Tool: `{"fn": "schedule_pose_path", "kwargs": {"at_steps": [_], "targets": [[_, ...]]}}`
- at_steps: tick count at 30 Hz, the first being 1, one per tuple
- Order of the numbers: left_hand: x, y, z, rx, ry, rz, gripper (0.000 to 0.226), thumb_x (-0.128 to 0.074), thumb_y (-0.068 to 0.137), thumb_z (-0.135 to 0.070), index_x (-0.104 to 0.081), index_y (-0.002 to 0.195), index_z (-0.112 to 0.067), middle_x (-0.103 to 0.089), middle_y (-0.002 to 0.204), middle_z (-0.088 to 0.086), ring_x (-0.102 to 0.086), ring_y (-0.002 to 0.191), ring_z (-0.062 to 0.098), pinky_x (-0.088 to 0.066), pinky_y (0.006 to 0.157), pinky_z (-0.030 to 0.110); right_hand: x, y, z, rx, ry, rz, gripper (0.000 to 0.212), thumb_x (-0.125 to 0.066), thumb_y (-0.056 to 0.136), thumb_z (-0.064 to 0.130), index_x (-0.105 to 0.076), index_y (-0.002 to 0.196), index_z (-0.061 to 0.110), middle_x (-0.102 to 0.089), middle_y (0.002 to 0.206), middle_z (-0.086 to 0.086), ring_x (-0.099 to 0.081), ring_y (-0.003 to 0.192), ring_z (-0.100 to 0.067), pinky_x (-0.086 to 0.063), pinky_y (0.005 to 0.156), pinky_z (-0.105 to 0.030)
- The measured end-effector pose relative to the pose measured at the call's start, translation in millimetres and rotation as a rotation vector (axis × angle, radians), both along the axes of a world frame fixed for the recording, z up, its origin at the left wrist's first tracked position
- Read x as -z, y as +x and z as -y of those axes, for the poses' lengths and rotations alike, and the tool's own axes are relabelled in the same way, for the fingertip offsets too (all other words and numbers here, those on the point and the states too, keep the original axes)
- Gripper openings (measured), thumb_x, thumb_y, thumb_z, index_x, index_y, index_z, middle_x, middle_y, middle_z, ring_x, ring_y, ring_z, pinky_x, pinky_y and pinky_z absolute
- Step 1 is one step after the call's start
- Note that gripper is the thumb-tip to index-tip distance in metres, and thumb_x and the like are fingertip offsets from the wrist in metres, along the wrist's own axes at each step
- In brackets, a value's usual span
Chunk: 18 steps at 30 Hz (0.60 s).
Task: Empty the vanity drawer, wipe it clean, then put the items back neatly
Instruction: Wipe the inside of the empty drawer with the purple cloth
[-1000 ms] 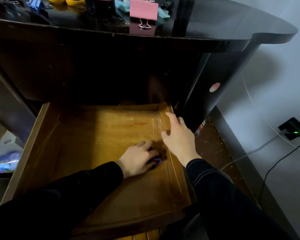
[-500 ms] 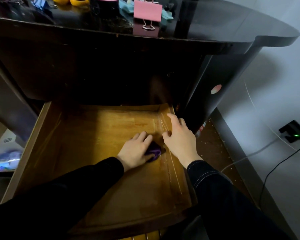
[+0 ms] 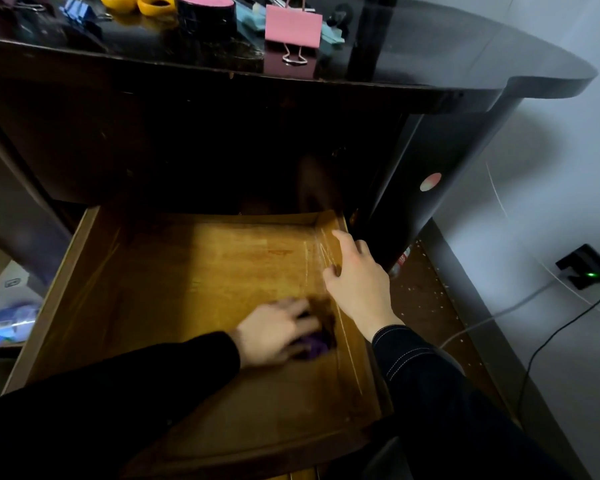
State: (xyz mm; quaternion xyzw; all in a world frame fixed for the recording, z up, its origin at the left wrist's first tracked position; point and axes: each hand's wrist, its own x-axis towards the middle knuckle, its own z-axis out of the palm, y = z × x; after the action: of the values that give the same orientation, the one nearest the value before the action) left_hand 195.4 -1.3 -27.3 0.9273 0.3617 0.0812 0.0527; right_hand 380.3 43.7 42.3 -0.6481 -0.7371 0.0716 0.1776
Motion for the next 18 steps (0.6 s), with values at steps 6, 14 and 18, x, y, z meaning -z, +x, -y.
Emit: {"fn": "schedule_pose_path", "kwargs": {"at_steps": [6,14,18], "targets": [[0.0,19.0,-8.6,-0.204,-0.039,0.119,0.042,-0.062,0.089,-0.037,-0.055,0.128,-0.023,-0.05,0.119,0.005,-0.054,0.1,0.025,-0.053,0.079,0.04,-3.2,0.0,1.4,-0.007,-0.015,-0.015,0.062,-0.055,0.096,0.031,-0.027,0.151,0.032,-0.049,0.135,-0.007,-0.065,0.078,-0.022,-0.059,0.069,-0.04],[5.0,12.8,48.9,0.368,-0.104,-0.018,0.047,-0.066,0.082,-0.033,-0.055,0.127,-0.026,-0.046,0.121,0.003,-0.051,0.101,0.023,-0.051,0.067,0.033,-4.2,-0.7,1.6,0.004,-0.01,-0.008,0.061,-0.055,0.096,0.03,-0.028,0.151,0.031,-0.049,0.134,-0.006,-0.062,0.067,-0.017,-0.059,0.064,-0.037],[-0.4,13.6,-10.8,0.03,-0.008,0.084,0.036,-0.058,0.095,-0.038,-0.058,0.129,-0.026,-0.052,0.121,0.004,-0.055,0.105,0.023,-0.053,0.079,0.036,-4.8,-0.9,2.4,0.001,-0.005,-0.008,0.061,-0.056,0.096,0.03,-0.028,0.15,0.032,-0.049,0.134,-0.007,-0.065,0.075,-0.022,-0.059,0.068,-0.039]]}}
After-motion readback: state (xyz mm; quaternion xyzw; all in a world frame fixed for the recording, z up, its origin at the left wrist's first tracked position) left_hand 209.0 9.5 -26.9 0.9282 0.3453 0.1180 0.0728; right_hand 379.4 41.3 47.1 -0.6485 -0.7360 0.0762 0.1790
